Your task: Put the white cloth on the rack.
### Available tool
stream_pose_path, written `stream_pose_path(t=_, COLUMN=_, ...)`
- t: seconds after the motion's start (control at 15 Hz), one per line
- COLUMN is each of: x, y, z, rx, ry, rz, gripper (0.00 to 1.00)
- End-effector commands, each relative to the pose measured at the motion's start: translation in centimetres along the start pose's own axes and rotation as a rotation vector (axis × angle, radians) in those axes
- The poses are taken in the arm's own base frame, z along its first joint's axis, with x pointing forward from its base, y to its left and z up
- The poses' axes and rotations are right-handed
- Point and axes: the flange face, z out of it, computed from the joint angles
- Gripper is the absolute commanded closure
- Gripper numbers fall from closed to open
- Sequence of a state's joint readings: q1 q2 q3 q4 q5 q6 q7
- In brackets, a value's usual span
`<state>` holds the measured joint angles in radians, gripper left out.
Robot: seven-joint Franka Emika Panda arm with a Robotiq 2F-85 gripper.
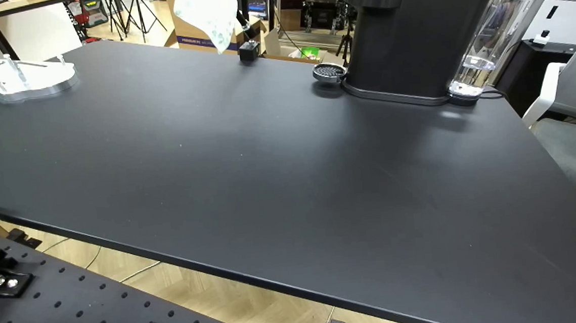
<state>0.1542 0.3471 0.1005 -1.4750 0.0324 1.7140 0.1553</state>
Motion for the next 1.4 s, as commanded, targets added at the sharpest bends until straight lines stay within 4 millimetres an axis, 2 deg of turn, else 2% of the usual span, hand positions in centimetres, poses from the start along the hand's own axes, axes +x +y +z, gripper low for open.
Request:
stream_pose_path(t=0.0, x=0.3, y=-0.4, z=-0.8, rx=0.022, ry=-0.007, rz=0.056, gripper=1.00)
stream_pose_path(t=0.53, x=0.4, y=-0.7, z=-0.9, rx=0.047, ry=-0.006, rz=0.104, gripper=1.00)
stream_pose_path(t=0.6, x=0.4, y=-0.7, z=-0.9, rx=0.050, ry=-0.010, rz=0.112, gripper=0.95)
stream_pose_path(t=0.67, x=0.3, y=-0.7, z=-0.8, rx=0.052, ry=-0.018, rz=0.119, gripper=0.72)
stream_pose_path(t=0.73, x=-2.2, y=2.6, z=2.3, rx=0.046, ry=-0.016, rz=0.101, gripper=0.70)
stream_pose_path(t=0.87, x=-2.9, y=3.6, z=3.7, rx=0.046, ry=-0.025, rz=0.114, gripper=0.64)
stream_pose_path(t=1.0, x=-3.2, y=6.3, z=6.3, rx=0.042, ry=-0.026, rz=0.160, gripper=0.50)
stream_pose_path(t=1.33, x=-4.9, y=9.5, z=9.7, rx=0.052, ry=-0.046, rz=0.222, gripper=0.16)
